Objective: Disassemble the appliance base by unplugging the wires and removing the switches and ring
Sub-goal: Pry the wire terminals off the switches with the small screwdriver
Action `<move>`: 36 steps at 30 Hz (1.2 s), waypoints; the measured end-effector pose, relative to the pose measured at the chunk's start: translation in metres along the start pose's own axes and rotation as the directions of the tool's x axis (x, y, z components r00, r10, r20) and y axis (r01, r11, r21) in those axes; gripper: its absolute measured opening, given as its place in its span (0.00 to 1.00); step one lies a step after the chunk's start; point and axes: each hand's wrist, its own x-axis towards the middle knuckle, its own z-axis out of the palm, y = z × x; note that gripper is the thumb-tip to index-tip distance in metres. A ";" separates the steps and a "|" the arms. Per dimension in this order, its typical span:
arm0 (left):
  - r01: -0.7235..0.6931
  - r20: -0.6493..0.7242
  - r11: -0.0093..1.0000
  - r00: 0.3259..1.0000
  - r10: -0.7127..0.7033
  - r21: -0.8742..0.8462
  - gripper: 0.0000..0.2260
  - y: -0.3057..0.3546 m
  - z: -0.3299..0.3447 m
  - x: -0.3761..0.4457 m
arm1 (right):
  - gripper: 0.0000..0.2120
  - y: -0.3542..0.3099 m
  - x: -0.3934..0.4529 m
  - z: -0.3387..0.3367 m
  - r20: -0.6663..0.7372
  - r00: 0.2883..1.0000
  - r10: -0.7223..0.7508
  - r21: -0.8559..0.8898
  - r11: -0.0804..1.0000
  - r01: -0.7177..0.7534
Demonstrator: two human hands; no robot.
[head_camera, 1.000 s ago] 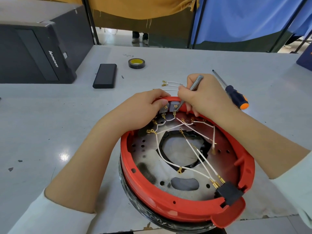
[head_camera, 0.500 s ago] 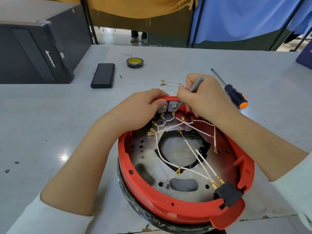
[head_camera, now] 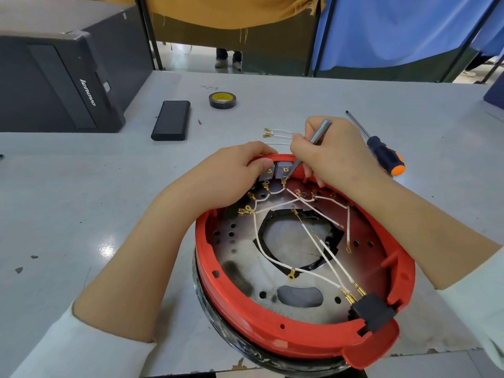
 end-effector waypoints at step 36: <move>-0.001 -0.004 1.000 1.000 0.001 -0.005 0.13 0.000 0.000 0.002 | 0.15 -0.002 0.006 0.001 0.064 0.997 0.031 -0.016 0.999 -0.030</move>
